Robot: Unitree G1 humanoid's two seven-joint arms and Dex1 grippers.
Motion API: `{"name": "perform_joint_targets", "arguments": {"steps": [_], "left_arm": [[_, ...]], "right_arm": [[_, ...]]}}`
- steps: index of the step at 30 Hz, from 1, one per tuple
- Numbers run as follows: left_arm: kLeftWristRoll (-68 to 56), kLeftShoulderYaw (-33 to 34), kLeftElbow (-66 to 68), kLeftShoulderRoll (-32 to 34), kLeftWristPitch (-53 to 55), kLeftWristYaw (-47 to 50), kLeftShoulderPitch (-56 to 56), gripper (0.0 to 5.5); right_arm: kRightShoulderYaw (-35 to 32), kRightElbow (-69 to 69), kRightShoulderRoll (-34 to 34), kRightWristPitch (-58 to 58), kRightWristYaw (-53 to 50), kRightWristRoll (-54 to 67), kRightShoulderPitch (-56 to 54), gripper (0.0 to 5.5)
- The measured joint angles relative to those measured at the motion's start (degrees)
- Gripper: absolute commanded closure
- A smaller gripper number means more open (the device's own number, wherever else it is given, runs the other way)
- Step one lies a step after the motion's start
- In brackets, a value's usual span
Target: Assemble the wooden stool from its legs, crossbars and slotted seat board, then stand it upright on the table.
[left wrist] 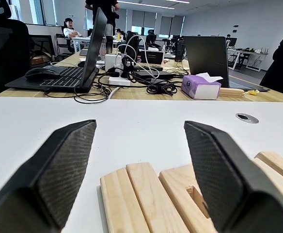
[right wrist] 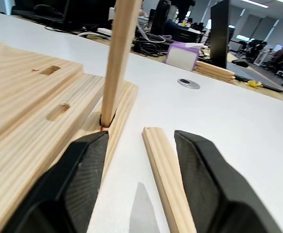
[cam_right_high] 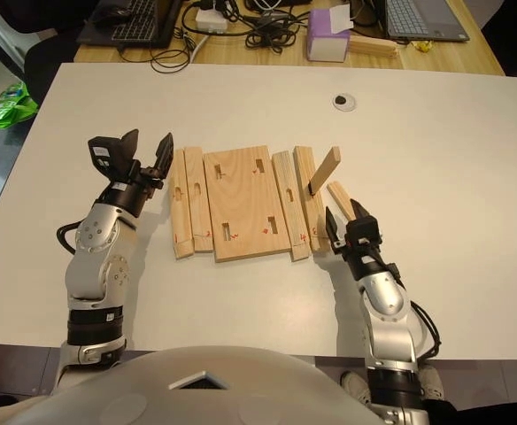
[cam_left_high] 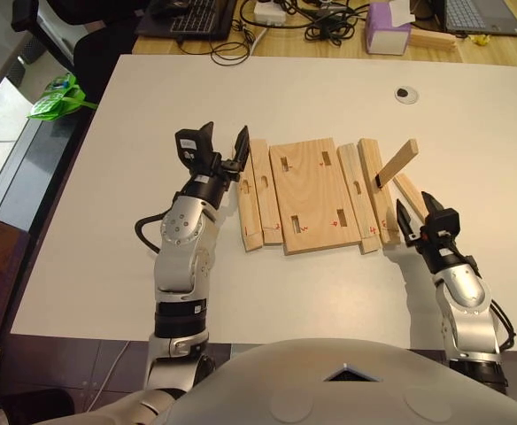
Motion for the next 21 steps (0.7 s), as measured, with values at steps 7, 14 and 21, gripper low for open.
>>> {"name": "perform_joint_targets", "arguments": {"steps": [7,14,21], "left_arm": [[-0.11,0.23,0.18,0.1,0.03,-0.67,-0.58,2.14],[-0.26,0.1,0.23,-0.12,0.32,-0.75,-0.62,2.14],[-0.32,0.1,0.21,-0.12,1.09,-0.76,-0.97,2.14]], "right_arm": [[3.16,4.86,4.17,-0.3,-5.12,-2.18,-7.83,2.99],[3.93,6.72,5.08,1.03,-6.41,-2.09,-11.89,3.49],[5.69,8.57,6.09,1.34,-7.14,-2.13,-11.66,4.97]]}}
